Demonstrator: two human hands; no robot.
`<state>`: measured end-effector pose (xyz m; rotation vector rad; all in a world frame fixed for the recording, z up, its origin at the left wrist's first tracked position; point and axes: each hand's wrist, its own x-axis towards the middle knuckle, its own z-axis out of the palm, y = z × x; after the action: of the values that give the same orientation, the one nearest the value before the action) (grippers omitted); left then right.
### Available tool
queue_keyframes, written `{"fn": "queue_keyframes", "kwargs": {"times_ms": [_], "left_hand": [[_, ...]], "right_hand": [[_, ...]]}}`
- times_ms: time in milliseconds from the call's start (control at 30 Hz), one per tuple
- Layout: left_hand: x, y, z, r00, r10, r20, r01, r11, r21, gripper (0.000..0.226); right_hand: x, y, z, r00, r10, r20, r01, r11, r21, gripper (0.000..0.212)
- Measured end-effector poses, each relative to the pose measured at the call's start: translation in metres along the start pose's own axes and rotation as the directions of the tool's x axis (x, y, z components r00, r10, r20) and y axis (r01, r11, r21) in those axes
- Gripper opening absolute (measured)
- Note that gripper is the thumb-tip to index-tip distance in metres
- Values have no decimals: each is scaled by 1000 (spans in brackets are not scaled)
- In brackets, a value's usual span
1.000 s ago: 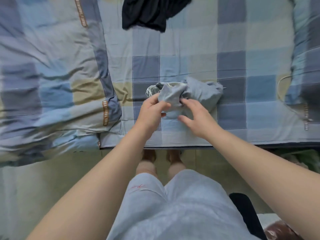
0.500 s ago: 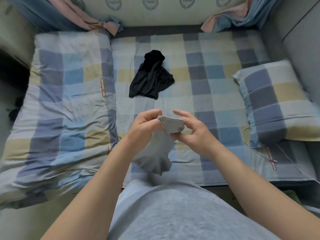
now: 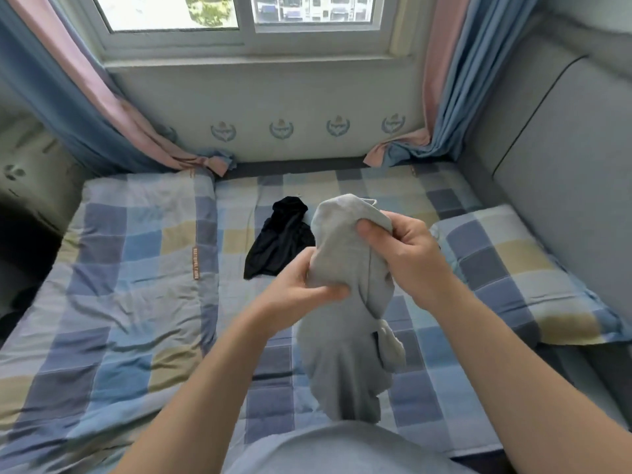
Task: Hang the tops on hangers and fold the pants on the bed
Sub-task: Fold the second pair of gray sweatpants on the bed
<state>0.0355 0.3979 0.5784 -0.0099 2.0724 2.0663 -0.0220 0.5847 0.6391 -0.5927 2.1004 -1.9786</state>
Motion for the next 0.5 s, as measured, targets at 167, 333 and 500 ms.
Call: {"fn": "queue_keyframes", "kwargs": {"times_ms": [167, 333, 500], "left_hand": [[13, -26, 24, 988, 23, -150, 20, 961, 278, 25], [10, -12, 23, 925, 212, -316, -104, 939, 328, 47], [12, 3, 13, 872, 316, -374, -54, 821, 568, 44]], "right_hand": [[10, -19, -29, 980, -34, -195, 33, 999, -7, 25], [8, -11, -62, 955, -100, -278, 59, 987, -152, 34], [3, 10, -82, 901, 10, -433, -92, 981, -170, 17]]}}
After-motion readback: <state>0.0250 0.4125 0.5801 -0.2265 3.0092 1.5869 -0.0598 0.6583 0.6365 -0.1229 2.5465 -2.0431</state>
